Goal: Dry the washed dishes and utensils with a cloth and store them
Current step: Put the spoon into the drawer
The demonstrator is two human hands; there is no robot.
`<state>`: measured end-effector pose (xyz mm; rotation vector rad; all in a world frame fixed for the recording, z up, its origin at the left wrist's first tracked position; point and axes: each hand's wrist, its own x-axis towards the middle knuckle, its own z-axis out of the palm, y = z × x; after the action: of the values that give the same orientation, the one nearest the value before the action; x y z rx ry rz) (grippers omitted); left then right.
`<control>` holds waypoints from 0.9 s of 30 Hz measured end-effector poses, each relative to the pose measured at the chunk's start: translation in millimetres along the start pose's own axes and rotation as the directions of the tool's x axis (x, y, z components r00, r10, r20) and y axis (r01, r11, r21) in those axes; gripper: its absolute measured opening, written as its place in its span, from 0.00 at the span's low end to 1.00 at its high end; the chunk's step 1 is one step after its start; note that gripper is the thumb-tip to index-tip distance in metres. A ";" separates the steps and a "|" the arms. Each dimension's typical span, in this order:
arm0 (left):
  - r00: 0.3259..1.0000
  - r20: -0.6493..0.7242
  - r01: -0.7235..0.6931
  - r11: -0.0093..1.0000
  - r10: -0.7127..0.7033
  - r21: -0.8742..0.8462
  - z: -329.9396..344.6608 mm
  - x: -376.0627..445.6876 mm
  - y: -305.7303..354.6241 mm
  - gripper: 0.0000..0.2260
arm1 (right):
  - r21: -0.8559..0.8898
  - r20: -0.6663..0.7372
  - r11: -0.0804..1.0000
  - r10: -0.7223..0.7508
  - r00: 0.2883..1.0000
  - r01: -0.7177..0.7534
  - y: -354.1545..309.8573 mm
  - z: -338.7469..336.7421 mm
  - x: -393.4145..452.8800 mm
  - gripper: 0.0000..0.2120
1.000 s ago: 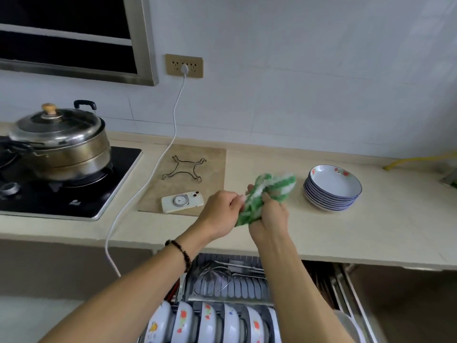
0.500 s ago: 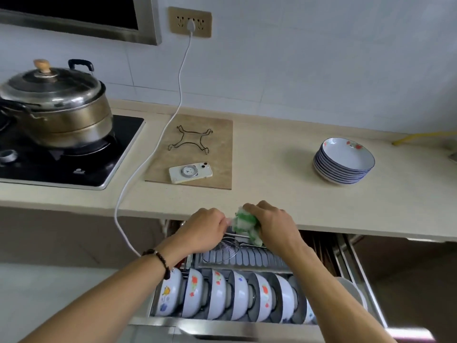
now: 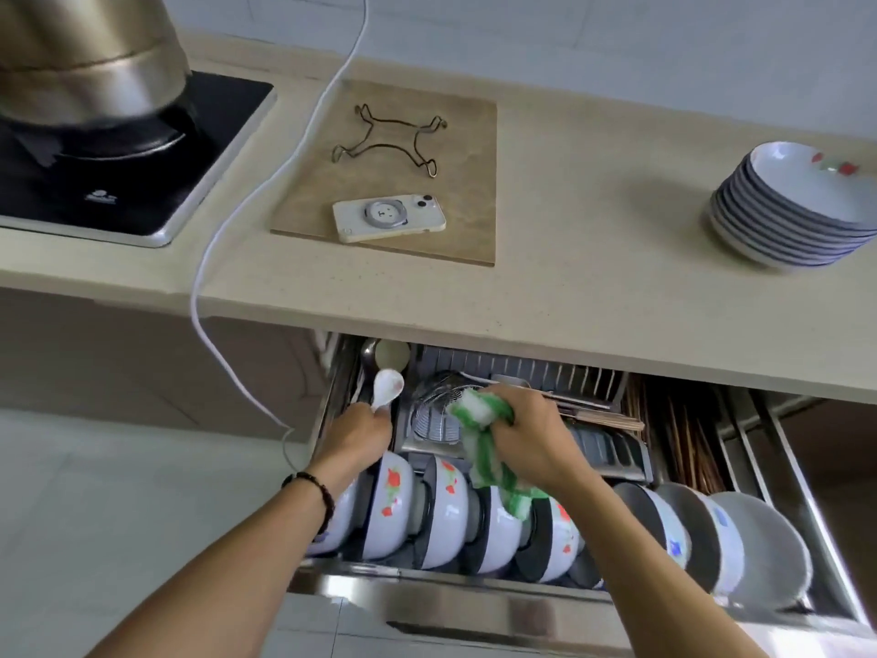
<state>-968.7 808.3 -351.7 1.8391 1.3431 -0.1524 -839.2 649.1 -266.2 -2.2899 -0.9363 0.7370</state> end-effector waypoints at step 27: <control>0.994 0.023 -0.108 0.903 0.109 0.415 47.2 66.4 -18.5 0.15 | 0.079 -0.053 0.993 0.093 0.994 -0.089 65.2 36.3 32.5 0.10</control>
<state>-939.3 826.6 -427.7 2.2637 1.2732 -0.4065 -814.6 644.1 -343.6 -2.2857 -0.7690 0.7292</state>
